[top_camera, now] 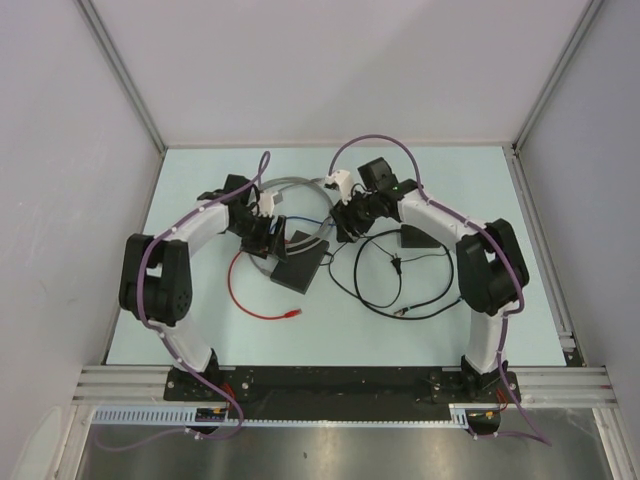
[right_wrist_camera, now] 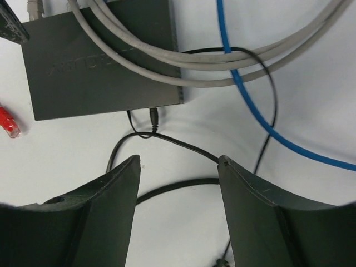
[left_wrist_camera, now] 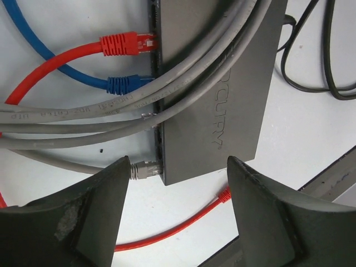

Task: Pull the plug from the switch port

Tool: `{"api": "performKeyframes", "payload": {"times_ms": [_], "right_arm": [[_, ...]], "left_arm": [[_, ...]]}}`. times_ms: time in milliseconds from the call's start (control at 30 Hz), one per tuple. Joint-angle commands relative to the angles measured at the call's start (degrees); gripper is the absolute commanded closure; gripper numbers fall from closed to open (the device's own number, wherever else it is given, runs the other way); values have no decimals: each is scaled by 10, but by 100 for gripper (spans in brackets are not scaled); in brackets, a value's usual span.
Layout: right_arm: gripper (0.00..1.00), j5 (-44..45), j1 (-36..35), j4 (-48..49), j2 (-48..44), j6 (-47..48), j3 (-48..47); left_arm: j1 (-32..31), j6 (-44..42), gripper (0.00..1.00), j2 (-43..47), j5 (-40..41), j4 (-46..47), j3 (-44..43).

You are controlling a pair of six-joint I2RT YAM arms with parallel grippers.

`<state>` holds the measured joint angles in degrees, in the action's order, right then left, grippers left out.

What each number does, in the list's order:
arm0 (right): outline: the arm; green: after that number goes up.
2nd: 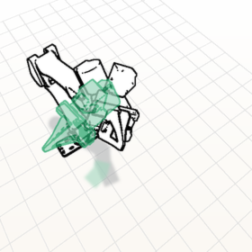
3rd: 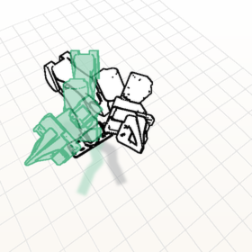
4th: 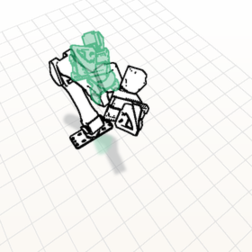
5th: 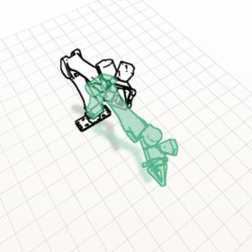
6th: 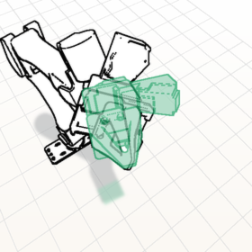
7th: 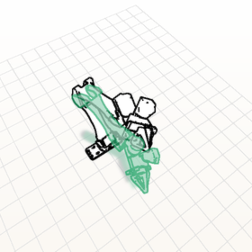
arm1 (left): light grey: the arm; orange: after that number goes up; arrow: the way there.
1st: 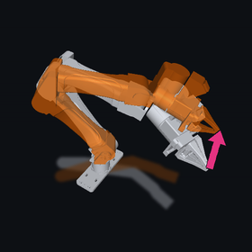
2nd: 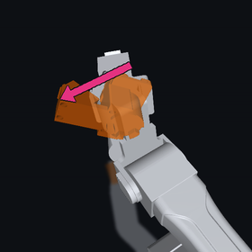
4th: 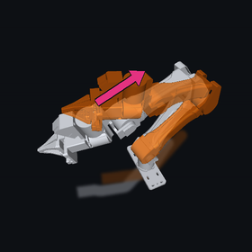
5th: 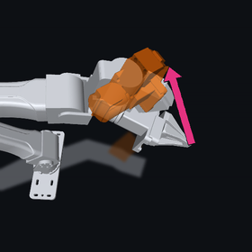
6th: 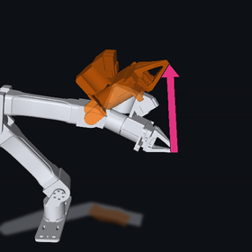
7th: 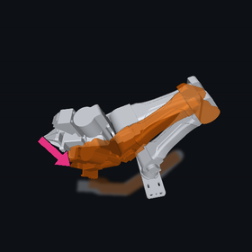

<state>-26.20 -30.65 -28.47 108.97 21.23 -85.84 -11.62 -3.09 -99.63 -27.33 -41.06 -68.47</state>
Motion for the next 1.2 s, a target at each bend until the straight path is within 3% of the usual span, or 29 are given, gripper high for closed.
{"api": "performKeyframes", "payload": {"times_ms": [0,167,533,600,733,833,1167], "right_arm": [[37,-29,-15,8,14,-38,-25],[36,-21,-18,3,18,-44,-35],[35,-12,-20,-5,22,-38,-29],[35,-9,-20,-6,24,-34,-28],[43,4,-16,-8,35,-1,-16],[47,-2,-2,0,55,-5,-10],[57,13,17,61,107,-60,-16]], "left_arm": [[-5,-5,26,-17,10,4,-25],[-10,-9,38,-36,-14,-13,-27],[-49,-8,47,-63,-61,-14,-33],[-53,-7,47,-63,-55,-18,-40],[-50,-14,34,-43,-3,-50,-46],[-44,-36,27,-39,-12,-112,-69],[-41,-22,29,-5,-68,-88,-77]]}}
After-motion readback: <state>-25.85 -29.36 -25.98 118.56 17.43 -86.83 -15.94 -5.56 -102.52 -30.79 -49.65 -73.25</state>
